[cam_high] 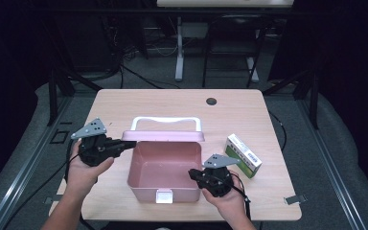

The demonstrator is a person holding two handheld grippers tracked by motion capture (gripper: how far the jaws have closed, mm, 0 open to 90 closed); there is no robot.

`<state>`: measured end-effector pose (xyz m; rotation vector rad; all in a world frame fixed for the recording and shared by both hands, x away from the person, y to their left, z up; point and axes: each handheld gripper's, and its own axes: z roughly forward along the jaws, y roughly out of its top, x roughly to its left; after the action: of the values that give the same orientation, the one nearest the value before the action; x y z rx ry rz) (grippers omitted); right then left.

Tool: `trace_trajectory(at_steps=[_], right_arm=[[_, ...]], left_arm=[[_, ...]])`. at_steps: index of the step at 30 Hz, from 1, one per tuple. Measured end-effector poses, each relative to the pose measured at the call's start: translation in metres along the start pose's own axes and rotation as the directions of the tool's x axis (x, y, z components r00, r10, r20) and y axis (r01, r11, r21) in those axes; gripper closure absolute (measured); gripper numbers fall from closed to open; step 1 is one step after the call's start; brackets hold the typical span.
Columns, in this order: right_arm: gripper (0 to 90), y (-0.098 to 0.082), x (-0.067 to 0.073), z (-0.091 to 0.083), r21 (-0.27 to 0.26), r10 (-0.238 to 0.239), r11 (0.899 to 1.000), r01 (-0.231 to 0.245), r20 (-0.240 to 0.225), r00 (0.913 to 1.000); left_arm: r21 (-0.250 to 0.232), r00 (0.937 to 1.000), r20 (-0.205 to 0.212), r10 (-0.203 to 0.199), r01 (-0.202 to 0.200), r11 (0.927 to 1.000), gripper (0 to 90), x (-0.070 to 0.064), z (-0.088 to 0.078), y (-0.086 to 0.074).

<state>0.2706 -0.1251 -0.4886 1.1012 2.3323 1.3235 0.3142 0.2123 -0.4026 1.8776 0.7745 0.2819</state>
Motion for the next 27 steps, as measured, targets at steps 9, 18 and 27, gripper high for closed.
trace_trajectory(at_steps=[9,18,27], right_arm=[[86.4,-0.008,0.006,0.000,-0.012,-0.010,1.000,0.010,-0.035,0.9993],[86.3,-0.008,0.005,0.000,-0.003,-0.011,1.000,0.011,-0.043,0.9990],[88.2,-0.008,0.006,-0.001,0.003,-0.012,1.000,0.012,-0.037,0.9992]], left_arm=[[-0.006,1.0000,-0.005,-0.003,0.003,1.0000,89.4,0.003,0.001,0.003],[-0.014,0.9999,-0.013,-0.011,0.011,0.9998,89.4,0.007,0.003,0.006],[-0.021,0.9998,-0.011,-0.016,0.016,0.9996,89.4,0.011,0.005,0.007]])
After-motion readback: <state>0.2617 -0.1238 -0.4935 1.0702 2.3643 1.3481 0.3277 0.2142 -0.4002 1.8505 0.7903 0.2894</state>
